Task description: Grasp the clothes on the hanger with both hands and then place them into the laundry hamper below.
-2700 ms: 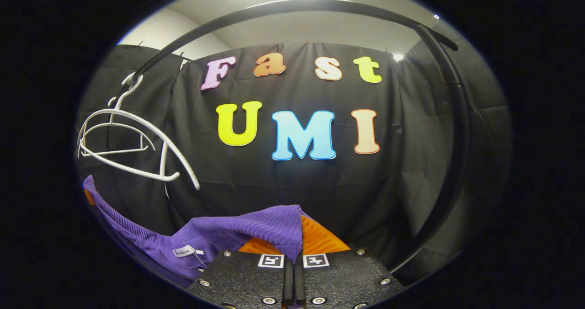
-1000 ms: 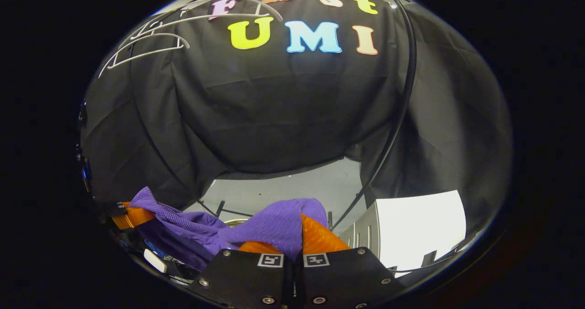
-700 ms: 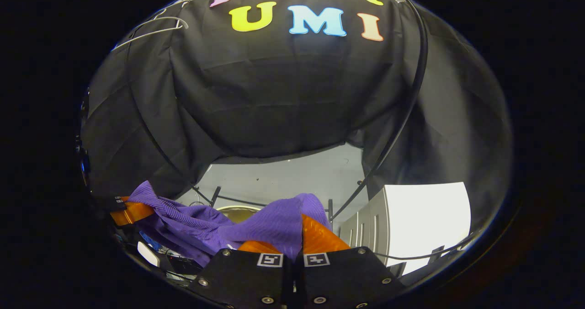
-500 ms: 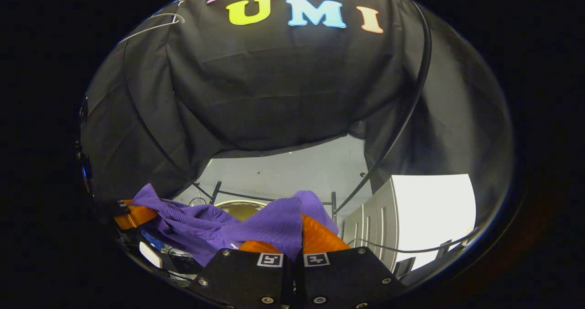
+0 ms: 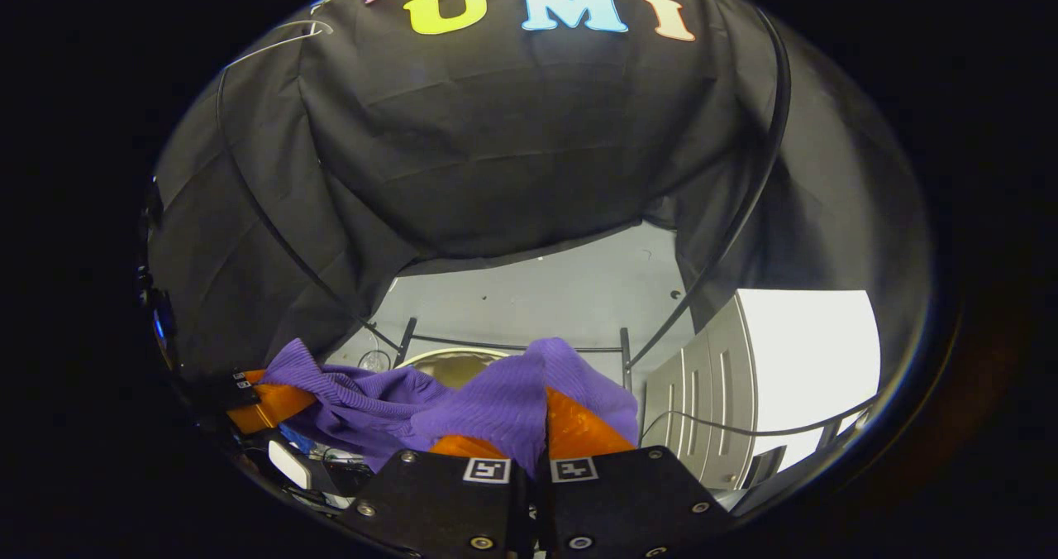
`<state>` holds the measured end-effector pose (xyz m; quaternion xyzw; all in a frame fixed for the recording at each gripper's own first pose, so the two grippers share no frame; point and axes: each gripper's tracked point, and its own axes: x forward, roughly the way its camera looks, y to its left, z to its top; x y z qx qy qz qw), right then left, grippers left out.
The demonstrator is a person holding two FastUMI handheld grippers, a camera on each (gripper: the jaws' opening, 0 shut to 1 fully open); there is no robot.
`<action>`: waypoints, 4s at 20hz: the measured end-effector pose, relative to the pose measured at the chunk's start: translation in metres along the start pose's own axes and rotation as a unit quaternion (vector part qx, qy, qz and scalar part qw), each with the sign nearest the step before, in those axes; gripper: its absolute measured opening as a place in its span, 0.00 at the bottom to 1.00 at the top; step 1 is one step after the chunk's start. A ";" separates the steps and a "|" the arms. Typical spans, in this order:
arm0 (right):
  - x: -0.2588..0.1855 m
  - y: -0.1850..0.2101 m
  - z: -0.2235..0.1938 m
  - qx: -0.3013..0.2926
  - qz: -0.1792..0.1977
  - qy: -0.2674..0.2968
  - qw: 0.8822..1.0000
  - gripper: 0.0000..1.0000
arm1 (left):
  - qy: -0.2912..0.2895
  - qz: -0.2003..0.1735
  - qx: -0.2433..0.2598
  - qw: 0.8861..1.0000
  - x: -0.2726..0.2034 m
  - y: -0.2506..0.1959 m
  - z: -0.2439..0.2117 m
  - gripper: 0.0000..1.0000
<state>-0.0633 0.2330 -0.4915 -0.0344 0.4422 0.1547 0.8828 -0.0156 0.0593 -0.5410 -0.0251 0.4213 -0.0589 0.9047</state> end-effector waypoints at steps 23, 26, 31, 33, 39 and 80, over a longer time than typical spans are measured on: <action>-0.045 0.000 -0.013 0.003 0.013 0.034 0.999 0.96 | 0.003 0.027 0.028 0.999 -0.039 0.015 -0.005 0.96; -0.068 -0.016 0.008 0.010 -0.008 0.002 1.000 0.96 | -0.008 0.033 0.045 0.998 -0.054 0.016 0.003 0.90; -0.114 -0.061 0.036 0.018 -0.056 -0.050 0.997 0.92 | -0.050 0.019 0.063 0.997 -0.075 -0.009 0.034 0.90; -0.136 -0.079 0.048 0.024 -0.074 -0.079 0.994 0.96 | -0.074 0.011 0.067 0.995 -0.087 -0.024 0.057 0.90; -0.196 -0.119 0.099 0.030 -0.102 -0.175 0.979 0.96 | -0.172 0.007 0.082 0.982 -0.144 -0.072 0.146 0.90; -0.414 -0.246 0.218 0.038 -0.144 -0.450 0.881 0.95 | -0.456 0.086 0.006 0.886 -0.429 -0.119 0.285 0.84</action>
